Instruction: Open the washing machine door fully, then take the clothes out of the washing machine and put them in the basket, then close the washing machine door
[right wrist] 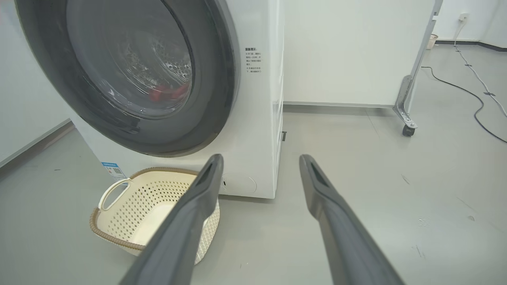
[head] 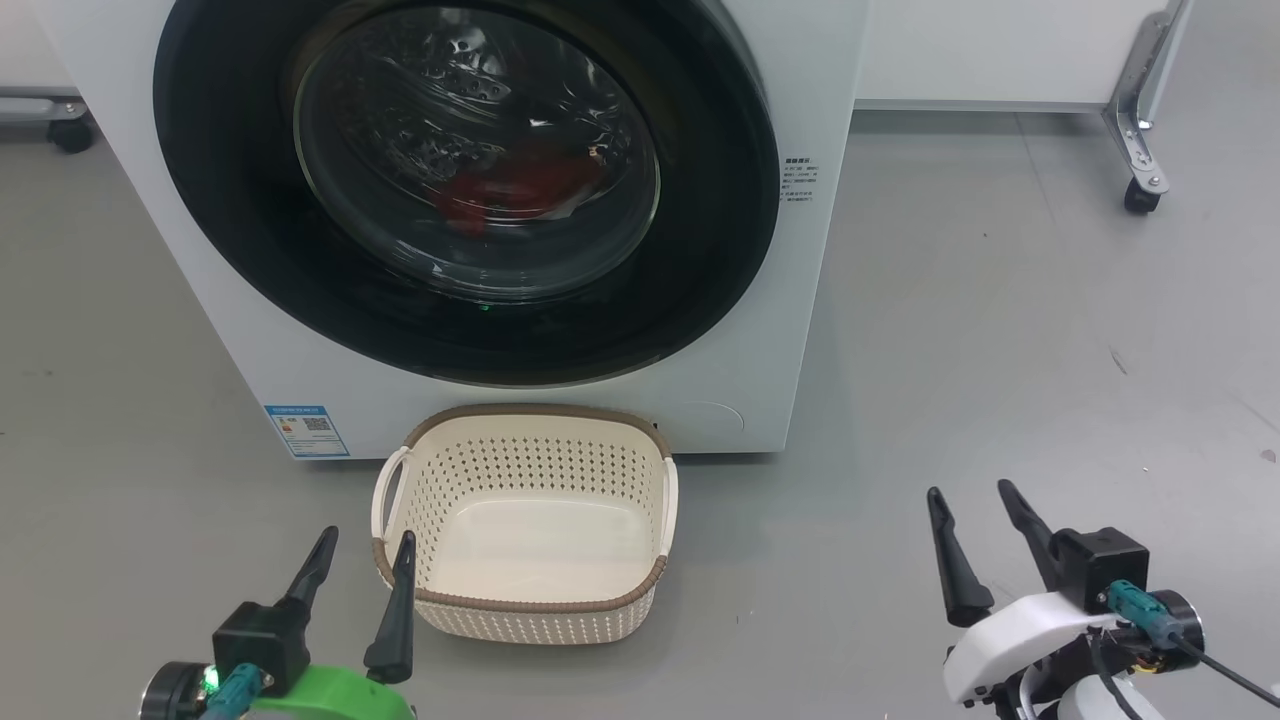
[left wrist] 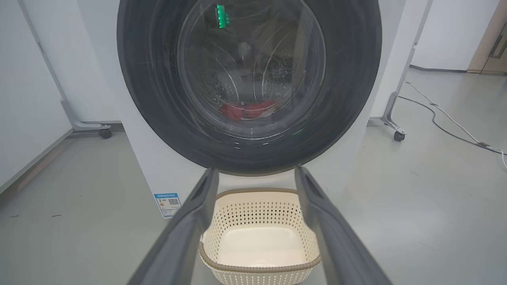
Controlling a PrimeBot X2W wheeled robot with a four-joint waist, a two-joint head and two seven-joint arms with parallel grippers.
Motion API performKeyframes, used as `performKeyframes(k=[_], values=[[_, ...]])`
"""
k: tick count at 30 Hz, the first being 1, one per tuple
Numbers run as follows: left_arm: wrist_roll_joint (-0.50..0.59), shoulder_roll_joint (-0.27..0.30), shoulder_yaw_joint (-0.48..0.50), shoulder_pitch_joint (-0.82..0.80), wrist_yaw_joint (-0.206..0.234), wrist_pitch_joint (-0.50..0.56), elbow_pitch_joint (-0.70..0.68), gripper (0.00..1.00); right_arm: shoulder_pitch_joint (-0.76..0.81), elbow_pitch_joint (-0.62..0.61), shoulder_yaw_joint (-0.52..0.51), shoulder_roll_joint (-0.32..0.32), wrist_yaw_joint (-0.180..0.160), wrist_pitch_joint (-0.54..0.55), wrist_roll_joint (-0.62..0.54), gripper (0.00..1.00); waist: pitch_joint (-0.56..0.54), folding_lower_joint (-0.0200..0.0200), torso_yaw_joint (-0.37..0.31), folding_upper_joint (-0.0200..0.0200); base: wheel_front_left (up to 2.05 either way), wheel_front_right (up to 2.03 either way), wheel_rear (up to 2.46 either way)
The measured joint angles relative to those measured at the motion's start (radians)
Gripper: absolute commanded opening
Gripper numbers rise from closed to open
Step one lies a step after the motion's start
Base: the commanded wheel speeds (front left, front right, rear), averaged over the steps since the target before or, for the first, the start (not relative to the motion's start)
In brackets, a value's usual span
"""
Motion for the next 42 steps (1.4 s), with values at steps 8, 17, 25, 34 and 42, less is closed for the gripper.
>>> performKeyframes(k=[8, 17, 25, 34, 42], values=[[0.055, -0.001, -0.003, 0.000, 0.022, -0.020, 0.009, 1.00, 0.000, 0.004, 0.014, -0.001, -0.017, -0.025, -0.082, 1.00, -0.001, -0.0001, 0.001, 0.0000, 0.00, 0.00, 0.00], [0.105, -0.001, -0.010, 0.000, 0.036, -0.030, 0.018, 1.00, 0.003, 0.010, 0.009, 0.005, -0.032, -0.035, -0.131, 1.00, -0.004, 0.0000, -0.001, 0.0000, 0.00, 0.00, 0.00], [0.104, -0.004, -0.004, 0.000, 0.044, -0.029, 0.027, 1.00, 0.024, 0.011, -0.030, 0.024, -0.034, -0.035, -0.130, 1.00, -0.005, 0.0000, -0.002, 0.0000, 0.00, 0.00, 0.00], [0.104, -0.009, -0.004, 0.000, 0.045, -0.029, 0.031, 1.00, 0.031, 0.008, -0.046, 0.032, -0.034, -0.035, -0.131, 1.00, -0.005, 0.0000, -0.004, 0.0000, 0.00, 0.00, 0.00], [0.104, -0.011, -0.004, 0.000, 0.045, -0.029, 0.036, 1.00, 0.042, 0.001, -0.059, 0.039, -0.034, -0.035, -0.137, 0.00, -0.005, 0.0000, -0.005, 0.0000, 0.00, 0.00, 0.00]])
